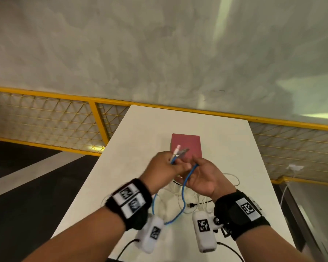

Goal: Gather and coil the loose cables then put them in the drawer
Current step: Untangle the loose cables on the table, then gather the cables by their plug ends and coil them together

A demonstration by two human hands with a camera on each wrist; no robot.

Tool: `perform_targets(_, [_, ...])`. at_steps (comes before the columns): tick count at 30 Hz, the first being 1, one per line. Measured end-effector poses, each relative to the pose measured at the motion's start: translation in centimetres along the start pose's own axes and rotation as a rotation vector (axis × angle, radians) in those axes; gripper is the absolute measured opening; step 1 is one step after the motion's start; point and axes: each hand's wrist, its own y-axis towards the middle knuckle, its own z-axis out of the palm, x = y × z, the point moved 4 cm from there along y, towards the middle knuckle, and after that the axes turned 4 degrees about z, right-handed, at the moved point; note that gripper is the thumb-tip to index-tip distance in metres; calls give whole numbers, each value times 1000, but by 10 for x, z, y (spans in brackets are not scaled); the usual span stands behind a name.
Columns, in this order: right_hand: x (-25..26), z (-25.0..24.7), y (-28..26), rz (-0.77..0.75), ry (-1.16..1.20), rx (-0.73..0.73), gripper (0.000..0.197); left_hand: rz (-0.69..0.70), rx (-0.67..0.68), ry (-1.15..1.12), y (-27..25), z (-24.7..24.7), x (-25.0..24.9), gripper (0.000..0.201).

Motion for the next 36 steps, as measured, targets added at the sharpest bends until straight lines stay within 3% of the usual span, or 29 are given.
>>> perform_targets(4, [-3,5,-9,33,-7,52,39,-27,42,99,9,27,12,26])
perform_targets(7, [5,-6,-4,53,-16,-16,27,-18,133,60,-4,33,11,27])
perform_targets(11, [25,-24,5,1,84,-113,34,-47,404,185,-51,22,17,14])
perform_targets(14, [46,-39,5,-62,117,-144,32,-132,785,373,-95,-5,37,16])
perform_targets(15, [53,-44,5,-82,118,-154,32,-179,844,399,-107,-14,44,17])
perform_targets(19, [62,-43,-2,-78,-107,-159,26,-274,649,350,-106,-44,57,15])
perform_targets(24, [33,-49,-5,-84,-512,-189,14,-225,801,528,-94,-36,60,15])
perform_targets(27, [7,-58,-3,-53,-1001,-204,10,-162,777,573,-92,-29,63,15])
perform_targets(29, [-18,-64,6,59,-1297,-165,7,-104,642,562,-86,-28,65,18])
perform_targets(31, [-42,-75,21,107,-1663,-127,17,-72,491,499,-80,-28,68,24])
perform_targets(33, [-55,-84,33,-13,-1971,-217,28,-87,422,435,-76,-26,72,29])
perform_targets(36, [-57,-97,38,-158,-2042,-441,29,-101,391,382,-75,-23,77,31])
